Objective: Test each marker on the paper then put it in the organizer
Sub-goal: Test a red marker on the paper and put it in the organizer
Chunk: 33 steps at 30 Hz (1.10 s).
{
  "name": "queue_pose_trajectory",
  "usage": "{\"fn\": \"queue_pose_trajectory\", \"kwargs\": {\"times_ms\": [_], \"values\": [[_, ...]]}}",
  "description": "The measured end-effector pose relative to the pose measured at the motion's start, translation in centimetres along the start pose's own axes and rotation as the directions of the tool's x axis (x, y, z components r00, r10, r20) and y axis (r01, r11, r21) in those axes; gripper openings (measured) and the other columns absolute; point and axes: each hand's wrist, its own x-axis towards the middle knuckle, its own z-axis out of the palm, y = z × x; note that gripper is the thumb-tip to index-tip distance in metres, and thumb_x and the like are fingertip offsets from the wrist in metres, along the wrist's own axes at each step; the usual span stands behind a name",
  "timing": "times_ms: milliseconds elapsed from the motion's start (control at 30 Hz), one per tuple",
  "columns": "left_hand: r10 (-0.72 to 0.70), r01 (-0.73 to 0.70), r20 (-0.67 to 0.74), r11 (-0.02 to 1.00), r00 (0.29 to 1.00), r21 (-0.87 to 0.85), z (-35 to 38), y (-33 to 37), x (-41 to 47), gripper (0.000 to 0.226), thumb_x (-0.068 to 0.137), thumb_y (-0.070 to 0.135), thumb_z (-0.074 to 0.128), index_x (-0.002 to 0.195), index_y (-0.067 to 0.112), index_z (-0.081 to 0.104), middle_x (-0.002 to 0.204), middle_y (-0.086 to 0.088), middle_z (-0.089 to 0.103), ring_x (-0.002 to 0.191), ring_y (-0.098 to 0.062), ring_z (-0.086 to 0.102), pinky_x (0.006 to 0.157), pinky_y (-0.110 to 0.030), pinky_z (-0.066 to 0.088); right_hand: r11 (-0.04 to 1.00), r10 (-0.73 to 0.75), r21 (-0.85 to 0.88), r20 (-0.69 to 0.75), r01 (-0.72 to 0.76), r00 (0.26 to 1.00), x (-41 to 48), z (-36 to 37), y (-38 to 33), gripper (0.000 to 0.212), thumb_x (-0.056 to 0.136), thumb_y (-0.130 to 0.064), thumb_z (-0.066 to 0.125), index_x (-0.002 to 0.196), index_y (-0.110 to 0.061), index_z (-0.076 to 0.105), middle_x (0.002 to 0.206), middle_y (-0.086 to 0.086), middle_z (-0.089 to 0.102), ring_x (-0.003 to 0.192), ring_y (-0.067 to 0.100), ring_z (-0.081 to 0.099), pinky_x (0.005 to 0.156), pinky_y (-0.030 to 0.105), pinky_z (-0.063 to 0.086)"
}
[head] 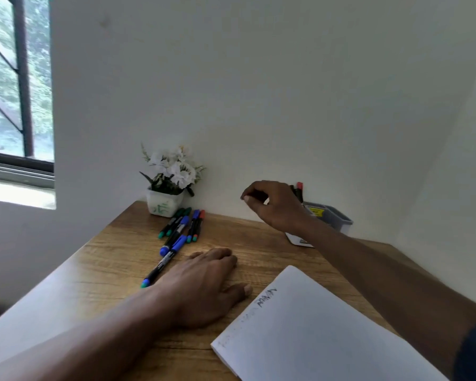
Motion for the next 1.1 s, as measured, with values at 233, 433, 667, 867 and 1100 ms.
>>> {"fn": "queue_pose_trajectory", "kwargs": {"times_ms": [233, 433, 667, 867, 1100], "values": [[0.013, -0.012, -0.03, 1.0, 0.999, 0.024, 0.2, -0.1, 0.2, 0.073, 0.095, 0.07, 0.04, 0.156, 0.03, 0.032, 0.166, 0.009, 0.024, 0.15, -0.016, 0.028, 0.121, -0.04, 0.027, 0.848, 0.442, 0.129, 0.365, -0.515, 0.819, 4.7, 6.9, -3.0, 0.025, 0.093, -0.025, 0.068, 0.107, -0.005, 0.067, 0.094, 0.016, 0.075, 0.069, 0.023, 0.071, 0.06, 0.03, 0.056], [0.014, -0.012, -0.041, 0.999, 0.999, 0.043, 0.4, -0.3, 0.3, 0.074, 0.095, 0.071, 0.039, 0.155, 0.027, 0.033, 0.166, 0.006, 0.023, 0.15, -0.02, 0.028, 0.121, -0.043, 0.026, 0.802, 0.548, -0.004, 0.402, -0.597, 0.734, 7.0, 10.3, -4.2, 0.025, 0.079, -0.02, 0.078, 0.093, -0.004, 0.065, 0.079, 0.012, 0.067, 0.056, 0.019, 0.061, 0.046, 0.023, 0.051], [0.039, -0.035, -0.054, 0.997, 0.998, 0.062, 0.4, -0.2, 0.2, 0.072, 0.097, 0.066, 0.041, 0.154, 0.022, 0.036, 0.166, 0.002, 0.024, 0.15, -0.021, 0.028, 0.122, -0.042, 0.024, 0.746, 0.627, -0.075, 0.415, -0.662, 0.659, 8.2, 10.6, -5.5, 0.025, 0.077, -0.017, 0.084, 0.083, -0.009, 0.061, 0.076, 0.011, 0.064, 0.054, 0.021, 0.062, 0.052, 0.028, 0.056], [0.051, -0.047, -0.071, 0.997, 0.996, 0.061, 0.5, -0.4, 0.3, 0.072, 0.097, 0.065, 0.041, 0.152, 0.019, 0.038, 0.164, -0.001, 0.029, 0.148, -0.023, 0.03, 0.12, -0.042, 0.024, 0.774, 0.622, -0.105, 0.314, -0.625, 0.717, 7.5, 10.2, -6.3, 0.021, 0.068, -0.009, 0.086, 0.077, -0.005, 0.066, 0.076, 0.014, 0.071, 0.056, 0.026, 0.071, 0.055, 0.038, 0.063], [0.064, -0.061, -0.061, 0.997, 0.996, 0.053, 0.4, -0.4, 0.3, 0.073, 0.097, 0.064, 0.042, 0.154, 0.019, 0.036, 0.166, -0.001, 0.026, 0.151, -0.021, 0.025, 0.122, -0.043, 0.021, 0.829, 0.522, 0.164, 0.119, -0.535, 0.845, 4.9, 3.9, -5.9, 0.018, 0.079, -0.013, 0.076, 0.091, 0.0, 0.073, 0.075, 0.018, 0.075, 0.062, 0.028, 0.075, 0.066, 0.047, 0.065]]}}
